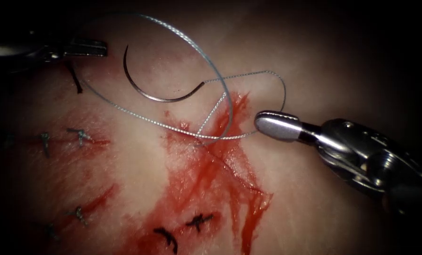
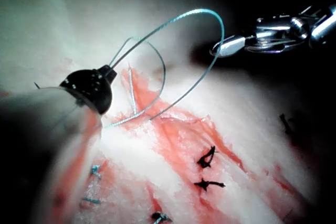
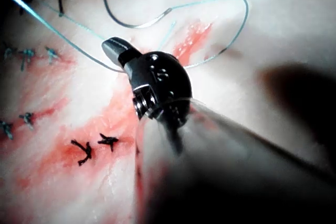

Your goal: Wound Closure

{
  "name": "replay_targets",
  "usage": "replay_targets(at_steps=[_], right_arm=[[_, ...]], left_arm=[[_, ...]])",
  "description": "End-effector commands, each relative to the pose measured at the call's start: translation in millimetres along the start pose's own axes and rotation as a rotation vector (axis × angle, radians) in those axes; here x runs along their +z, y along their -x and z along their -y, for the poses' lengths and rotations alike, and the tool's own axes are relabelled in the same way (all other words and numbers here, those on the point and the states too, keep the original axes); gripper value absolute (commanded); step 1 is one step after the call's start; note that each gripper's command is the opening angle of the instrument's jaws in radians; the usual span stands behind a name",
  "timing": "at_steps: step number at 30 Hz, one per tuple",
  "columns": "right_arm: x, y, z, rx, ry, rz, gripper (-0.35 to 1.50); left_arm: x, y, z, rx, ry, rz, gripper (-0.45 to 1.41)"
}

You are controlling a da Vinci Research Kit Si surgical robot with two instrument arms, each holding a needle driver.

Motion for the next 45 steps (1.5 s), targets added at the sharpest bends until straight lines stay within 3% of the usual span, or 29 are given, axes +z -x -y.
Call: replay_targets(at_steps=[1,5,11,17,20,25,29,32,37,42,45], right_arm=[[0.7,0.4,-1.0,-0.003,0.043,-0.035,-0.35],[0.2,1.4,-3.0,-0.025,0.099,-0.033,-0.35],[0.3,2.5,-4.2,-0.038,0.113,0.000,-0.35],[1.1,3.7,-3.7,-0.048,0.110,0.023,-0.35],[1.3,4.9,-3.5,-0.060,0.121,0.045,-0.35],[2.4,8.2,-3.3,-0.094,0.154,0.183,-0.35],[4.3,10.7,-3.2,-0.111,0.154,0.211,-0.35],[6.1,11.4,-3.7,-0.116,0.165,0.203,-0.35],[8.9,9.3,-5.7,-0.185,0.277,0.110,-0.35],[10.1,4.3,-9.2,-0.221,0.424,-0.014,-0.35],[9.0,1.5,-11.8,-0.212,0.461,-0.119,-0.35]], left_arm=[[1.2,-0.1,0.1,0.110,-0.014,-0.026,-0.45],[1.7,-1.5,0.4,0.441,-0.081,-0.162,-0.45],[0.4,-4.8,1.5,0.572,-0.144,-0.255,-0.45],[-2.1,-7.9,2.5,0.709,-0.269,-0.331,-0.45],[-3.3,-9.9,2.4,0.684,-0.313,-0.392,-0.45],[-4.6,-12.7,2.7,0.665,-0.350,-0.441,-0.45],[-4.0,-12.6,3.0,0.672,-0.355,-0.438,-0.45],[-3.2,-11.5,3.1,0.667,-0.356,-0.441,-0.45],[-1.5,-9.7,3.3,0.582,-0.328,-0.473,-0.45],[0.1,-8.3,3.1,0.515,-0.293,-0.491,-0.45],[0.5,-7.8,2.9,0.465,-0.275,-0.491,-0.45]])
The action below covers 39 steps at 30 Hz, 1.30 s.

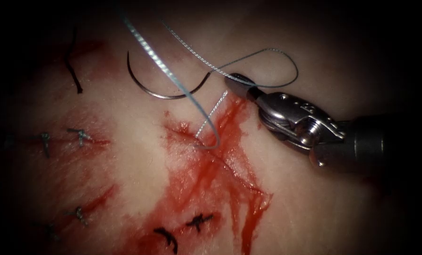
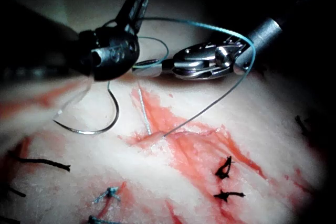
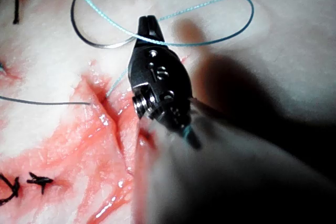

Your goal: Wound Closure

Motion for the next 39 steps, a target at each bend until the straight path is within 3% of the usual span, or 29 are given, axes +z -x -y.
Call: replay_targets(at_steps=[1,8,11,14,19,24,25,27,28,32,39], right_arm=[[0.7,-1.1,-2.1,-0.001,0.023,-0.031,-0.35],[-2.1,-7.9,-9.7,0.029,0.161,-0.114,-0.35],[-2.9,-6.7,-10.0,-0.001,0.154,-0.053,-0.35],[-3.6,-2.3,-8.1,-0.001,0.108,0.100,-0.35],[-6.9,4.1,-2.8,0.089,0.039,0.388,-0.35],[-11.8,6.7,2.6,0.161,-0.056,0.613,-0.35],[-12.8,6.8,3.6,0.154,-0.087,0.658,-0.27],[-13.9,6.7,4.9,0.153,-0.138,0.709,-0.18],[-14.3,6.5,5.7,0.141,-0.171,0.725,-0.23],[-14.6,4.7,7.3,0.116,-0.278,0.692,-0.35],[-10.6,0.5,8.3,0.062,-0.315,0.393,-0.35]], left_arm=[[0.6,0.7,-0.4,-0.024,0.014,0.009,-0.45],[1.4,5.3,-3.6,-0.035,0.149,0.049,-0.45],[2.1,8.5,-6.6,-0.007,0.262,0.094,-0.45],[2.9,11.8,-9.3,0.046,0.379,0.188,-0.45],[3.1,16.5,-12.0,0.152,0.498,0.328,-0.45],[2.5,17.9,-10.7,0.202,0.489,0.394,-0.45],[2.4,17.7,-10.2,0.216,0.479,0.403,-0.45],[2.1,17.1,-8.8,0.238,0.459,0.421,-0.45],[2.0,16.9,-8.3,0.256,0.451,0.433,-0.45],[1.5,15.8,-7.3,0.267,0.434,0.451,-0.45],[2.4,14.8,-8.0,0.251,0.413,0.443,-0.45]])
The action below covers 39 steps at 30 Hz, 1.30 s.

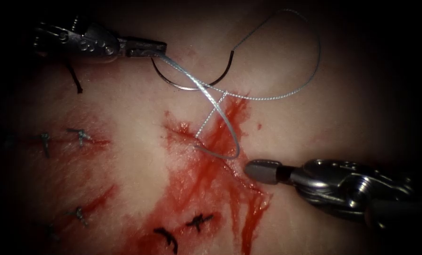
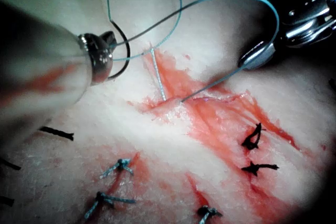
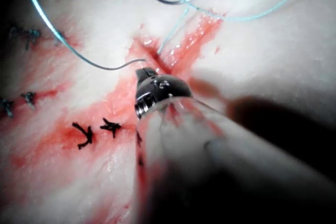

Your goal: Wound Closure

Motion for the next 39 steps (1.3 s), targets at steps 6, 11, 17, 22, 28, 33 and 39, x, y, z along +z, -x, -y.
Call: replay_targets(at_steps=[6,11,17,22,28,33,39], right_arm=[[2.8,-2.3,-2.3,-0.094,-0.052,-0.186,-0.35],[3.7,-2.4,-2.8,-0.118,-0.213,-0.220,-0.35],[5.1,-1.7,-1.4,-0.063,-0.455,-0.274,-0.35],[6.3,-1.8,0.4,-0.041,-0.501,-0.347,-0.35],[7.0,-3.7,2.6,-0.006,-0.587,-0.466,-0.35],[6.3,-6.1,4.0,-0.071,-0.483,-0.593,-0.35],[5.7,-8.2,4.2,-0.200,-0.239,-0.726,-0.35]], left_arm=[[1.3,-0.8,-1.0,-0.143,-0.014,0.018,-0.45],[2.3,-1.5,-1.0,-0.486,-0.038,0.120,-0.45],[4.3,-1.3,-2.8,-0.510,-0.073,0.263,-0.45],[6.1,-0.7,-4.2,-0.440,-0.053,0.289,-0.45],[6.9,0.4,-4.8,-0.378,-0.025,0.329,-0.45],[6.8,0.6,-5.1,-0.283,0.009,0.347,-0.45],[6.8,-0.1,-5.6,-0.180,0.043,0.343,-0.45]])
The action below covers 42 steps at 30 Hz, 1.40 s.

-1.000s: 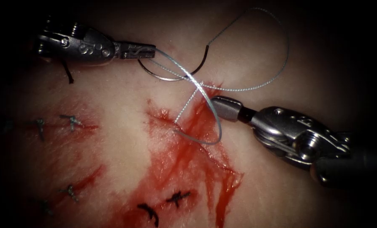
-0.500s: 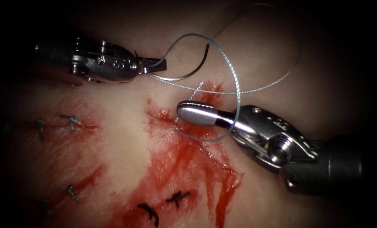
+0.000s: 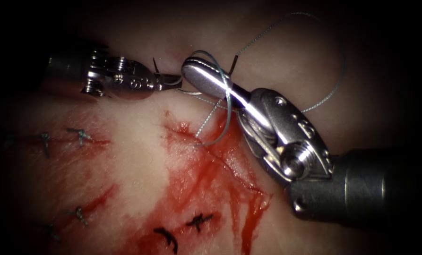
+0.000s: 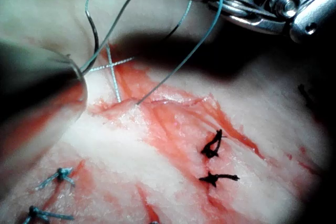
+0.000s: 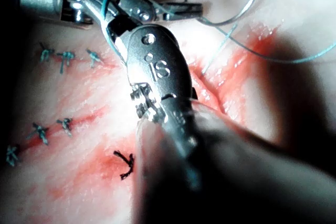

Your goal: Wound Closure

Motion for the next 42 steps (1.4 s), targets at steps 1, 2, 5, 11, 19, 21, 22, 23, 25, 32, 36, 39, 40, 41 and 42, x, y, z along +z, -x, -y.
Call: replay_targets(at_steps=[1,2,5,11,19,21,22,23,25,32,36,39,40,41,42], right_arm=[[0.6,0.3,-0.6,-0.027,0.040,-0.018,-0.35],[0.7,0.2,-0.9,-0.039,0.060,-0.022,-0.35],[0.6,0.2,-1.8,-0.063,0.118,-0.008,-0.35],[0.5,0.7,-3.5,-0.114,0.240,0.050,-0.35],[0.6,2.6,-4.7,-0.159,0.328,0.169,-0.35],[0.6,2.8,-4.9,-0.162,0.333,0.182,-0.35],[0.6,2.9,-5.0,-0.168,0.332,0.192,-0.35],[0.5,2.9,-5.1,-0.175,0.336,0.207,-0.35],[0.2,3.1,-5.6,-0.194,0.341,0.250,-0.35],[-1.3,4.0,-6.8,-0.257,0.189,0.435,-0.35],[-2.2,5.2,-7.0,-0.331,0.045,0.583,-0.35],[-2.6,6.3,-7.0,-0.373,-0.056,0.649,-0.35],[-2.6,6.7,-6.9,-0.379,-0.092,0.667,-0.35],[-2.6,6.9,-6.9,-0.377,-0.124,0.674,-0.35],[-2.6,7.1,-6.8,-0.375,-0.160,0.681,-0.35]], left_arm=[[0.6,-0.3,-0.2,0.021,0.009,-0.008,-0.45],[0.5,-0.4,-0.4,0.031,0.011,-0.010,-0.45],[0.1,-1.0,-0.8,0.079,0.023,-0.019,-0.45],[-1.1,-3.1,-1.6,0.172,0.048,-0.026,-0.45],[-2.4,-6.5,-2.2,0.265,0.051,-0.021,-0.45],[-2.4,-7.0,-2.4,0.273,0.051,-0.021,-0.45],[-2.4,-7.3,-2.5,0.282,0.053,-0.023,-0.45],[-2.6,-7.5,-2.4,0.286,0.054,-0.023,-0.45],[-3.0,-7.7,-2.0,0.300,0.062,-0.026,-0.45],[-5.7,-7.4,2.0,0.301,-0.051,-0.042,-0.45],[-6.8,-7.0,3.6,0.301,-0.113,-0.047,-0.45],[-7.0,-6.8,4.2,0.288,-0.137,-0.041,-0.45],[-6.9,-6.7,4.2,0.281,-0.147,-0.033,-0.45],[-6.8,-6.6,4.3,0.275,-0.149,-0.035,-0.45],[-6.5,-6.6,4.3,0.269,-0.153,-0.040,-0.45]])
